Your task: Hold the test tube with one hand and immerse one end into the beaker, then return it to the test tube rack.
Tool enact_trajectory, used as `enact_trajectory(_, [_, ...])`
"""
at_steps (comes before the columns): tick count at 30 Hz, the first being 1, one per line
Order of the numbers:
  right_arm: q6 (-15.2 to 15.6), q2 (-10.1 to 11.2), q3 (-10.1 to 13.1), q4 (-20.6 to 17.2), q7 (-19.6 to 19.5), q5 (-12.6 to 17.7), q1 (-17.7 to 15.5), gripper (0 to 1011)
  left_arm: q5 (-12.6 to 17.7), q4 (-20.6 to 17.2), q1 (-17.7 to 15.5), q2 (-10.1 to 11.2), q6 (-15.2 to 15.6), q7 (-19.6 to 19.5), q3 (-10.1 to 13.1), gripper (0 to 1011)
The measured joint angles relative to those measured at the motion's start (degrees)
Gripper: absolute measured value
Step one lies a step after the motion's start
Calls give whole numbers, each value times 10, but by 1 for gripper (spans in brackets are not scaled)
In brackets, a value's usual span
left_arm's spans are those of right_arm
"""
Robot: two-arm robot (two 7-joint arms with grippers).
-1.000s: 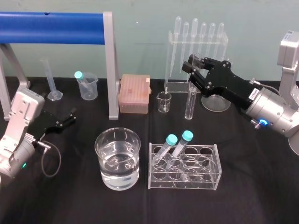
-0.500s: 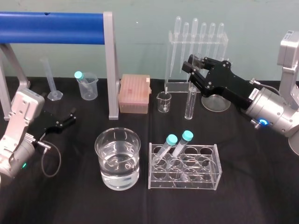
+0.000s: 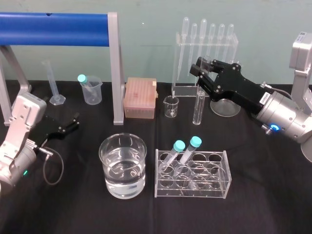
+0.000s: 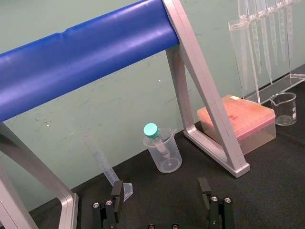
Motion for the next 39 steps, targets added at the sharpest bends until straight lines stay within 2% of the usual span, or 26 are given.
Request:
enact_trajectory(5, [-8,-3,0,0,20,2,8,228,0,0,0,0,0,0,0,1000])
enact_trajectory(12, [-24,-17,-5,-6,59,22,30,228,0,0,0,0,0,0,0,1000])
enact_trajectory(16, [-30,-38,-22,-9,105,51,58,228,0,0,0,0,0,0,0,1000])
enact_trajectory(17, [-30,-38,-22,-9,105,51,58,228,0,0,0,0,0,0,0,1000])
enact_trajectory(23, [-24,-71,-55,4,161,87,97,228,0,0,0,0,0,0,0,1000])
enact_trajectory(29, [-3,-81,-80,7,177,100,106,228,0,0,0,0,0,0,0,1000])
enact_trajectory(39, [33,-71,-111,1,170,108,105,228,0,0,0,0,0,0,0,1000])
